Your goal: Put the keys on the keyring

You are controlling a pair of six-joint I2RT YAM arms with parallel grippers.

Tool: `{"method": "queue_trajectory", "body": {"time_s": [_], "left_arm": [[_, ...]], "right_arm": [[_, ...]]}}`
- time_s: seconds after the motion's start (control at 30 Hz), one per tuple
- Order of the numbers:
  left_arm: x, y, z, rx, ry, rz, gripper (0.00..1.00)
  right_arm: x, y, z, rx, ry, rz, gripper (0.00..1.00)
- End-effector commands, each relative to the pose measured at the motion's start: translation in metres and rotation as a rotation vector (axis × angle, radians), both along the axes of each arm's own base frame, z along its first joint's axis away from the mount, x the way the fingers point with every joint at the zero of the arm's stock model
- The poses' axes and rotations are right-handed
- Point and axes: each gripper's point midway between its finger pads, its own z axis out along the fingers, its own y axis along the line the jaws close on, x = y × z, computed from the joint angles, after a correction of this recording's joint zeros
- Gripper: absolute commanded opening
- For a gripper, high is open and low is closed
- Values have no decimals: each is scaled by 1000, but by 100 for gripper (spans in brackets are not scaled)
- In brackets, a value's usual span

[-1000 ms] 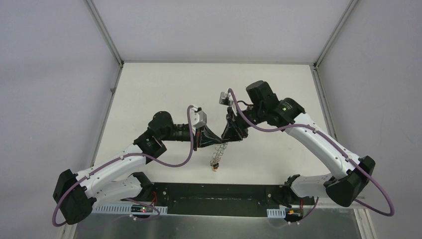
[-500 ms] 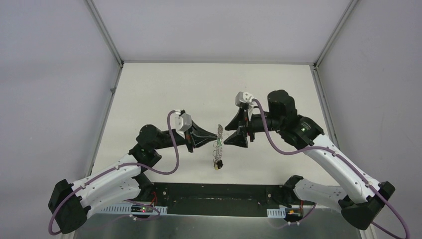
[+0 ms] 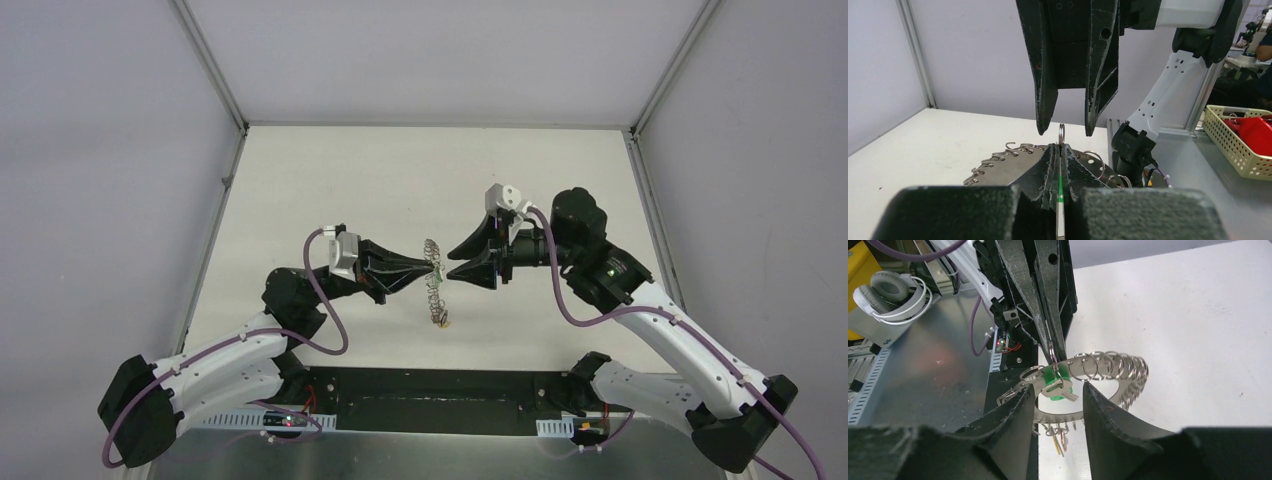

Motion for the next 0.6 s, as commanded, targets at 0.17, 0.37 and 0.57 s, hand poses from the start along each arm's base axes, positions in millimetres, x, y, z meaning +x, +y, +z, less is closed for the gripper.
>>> {"method": "queue_trajectory", "body": {"time_s": [0.17, 0.37, 0.57], "left_arm": [[-14, 12, 39, -162, -85, -21, 0], [-13, 12, 39, -161, -85, -19, 0], [-13, 11, 37, -154, -79, -20, 0]], "right_arm": [[0, 9, 25, 104, -9, 29, 28], [-1, 13, 20, 95, 31, 53, 18], [-5, 16, 15, 86, 62, 94, 8]]}}
